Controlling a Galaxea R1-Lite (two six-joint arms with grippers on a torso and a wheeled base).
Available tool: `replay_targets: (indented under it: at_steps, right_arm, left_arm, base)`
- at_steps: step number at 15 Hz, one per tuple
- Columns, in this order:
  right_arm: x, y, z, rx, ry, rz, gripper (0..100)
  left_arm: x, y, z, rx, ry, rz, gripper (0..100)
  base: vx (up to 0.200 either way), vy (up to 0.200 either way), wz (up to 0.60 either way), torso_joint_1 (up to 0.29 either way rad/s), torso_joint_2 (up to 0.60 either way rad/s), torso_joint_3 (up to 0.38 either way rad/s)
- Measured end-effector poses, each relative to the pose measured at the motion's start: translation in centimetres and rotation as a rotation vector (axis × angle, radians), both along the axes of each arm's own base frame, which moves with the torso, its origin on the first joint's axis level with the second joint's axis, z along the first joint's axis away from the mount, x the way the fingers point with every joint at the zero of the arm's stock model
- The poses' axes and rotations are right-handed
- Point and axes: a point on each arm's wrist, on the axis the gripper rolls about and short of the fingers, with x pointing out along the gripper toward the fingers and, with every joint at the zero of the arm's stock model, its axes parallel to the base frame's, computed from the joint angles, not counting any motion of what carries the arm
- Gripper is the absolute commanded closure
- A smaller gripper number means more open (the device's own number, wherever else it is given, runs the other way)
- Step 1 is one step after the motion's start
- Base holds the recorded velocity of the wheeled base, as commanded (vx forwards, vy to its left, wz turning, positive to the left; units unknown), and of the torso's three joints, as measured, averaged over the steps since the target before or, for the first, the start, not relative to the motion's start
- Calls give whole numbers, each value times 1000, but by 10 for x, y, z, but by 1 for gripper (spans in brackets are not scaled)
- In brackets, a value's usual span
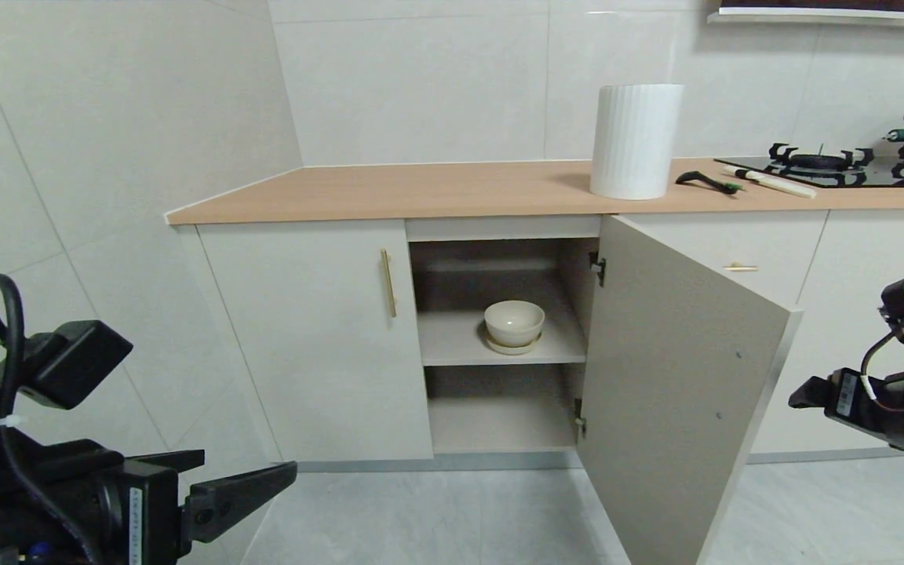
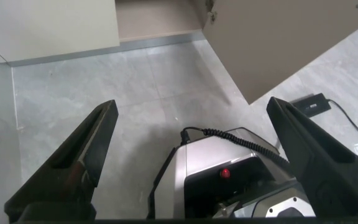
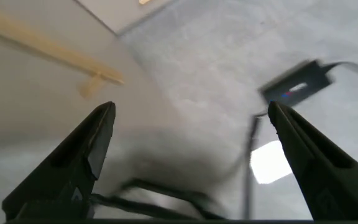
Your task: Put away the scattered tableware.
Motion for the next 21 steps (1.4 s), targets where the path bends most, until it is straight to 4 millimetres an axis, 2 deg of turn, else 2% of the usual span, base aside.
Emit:
replay_targets:
  at_steps: [2,7,14,18,21]
  right_arm:
    - [11,0,0,37,-53,-19,0]
    - [27,-1,-15,97,-54,-50,0]
    - [32,2,-26,148,-8,-5,0]
    - [40,18,-26,171,-5,77,0]
    - [51,50,-29,189,6,203,0]
  left_arm:
    - [0,0,0,0,0,0,0]
    - [0,0,0,-1,-1,0,0]
    - [0,0,1,-6,-9,2,0]
    - [0,0,2,-12,-19,0,0]
    - [0,0,4,-17,-29,2,0]
  base:
    - [0,0,0,0,0,0]
    - [0,0,0,0,0,0]
    - [0,0,0,0,0,0]
    - [0,0,0,0,0,0]
    - [0,0,0,0,0,0]
